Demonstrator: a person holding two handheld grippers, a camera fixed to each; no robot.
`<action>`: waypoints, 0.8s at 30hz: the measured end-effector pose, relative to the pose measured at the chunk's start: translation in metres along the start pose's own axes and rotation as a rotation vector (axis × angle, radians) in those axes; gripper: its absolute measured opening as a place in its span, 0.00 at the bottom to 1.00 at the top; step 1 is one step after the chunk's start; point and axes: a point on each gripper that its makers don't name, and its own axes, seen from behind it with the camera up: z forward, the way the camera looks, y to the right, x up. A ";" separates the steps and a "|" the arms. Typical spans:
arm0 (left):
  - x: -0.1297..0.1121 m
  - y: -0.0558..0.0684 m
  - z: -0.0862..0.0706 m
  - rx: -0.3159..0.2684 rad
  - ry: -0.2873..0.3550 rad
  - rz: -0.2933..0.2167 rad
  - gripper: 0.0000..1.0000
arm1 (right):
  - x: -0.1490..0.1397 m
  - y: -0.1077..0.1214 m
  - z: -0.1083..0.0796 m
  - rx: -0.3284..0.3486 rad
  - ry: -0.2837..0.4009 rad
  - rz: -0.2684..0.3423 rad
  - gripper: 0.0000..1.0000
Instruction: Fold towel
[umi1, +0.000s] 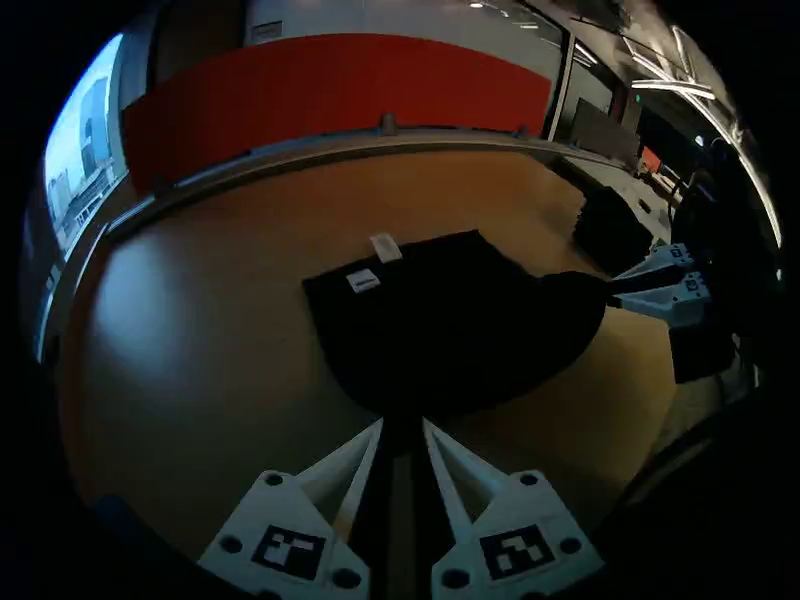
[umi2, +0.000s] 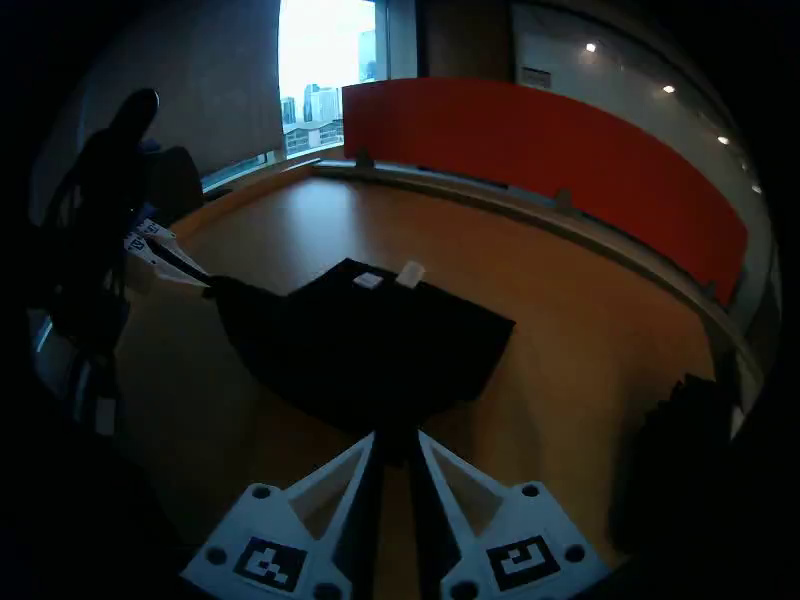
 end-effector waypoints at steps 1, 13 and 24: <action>0.001 0.001 -0.003 -0.003 0.001 -0.003 0.12 | 0.002 0.000 -0.003 -0.001 0.003 0.000 0.16; 0.002 0.009 -0.028 -0.018 0.000 -0.025 0.11 | 0.016 -0.012 -0.031 0.017 0.015 -0.006 0.16; 0.001 0.009 -0.034 -0.021 -0.005 -0.035 0.12 | 0.017 -0.018 -0.038 0.026 0.009 -0.011 0.16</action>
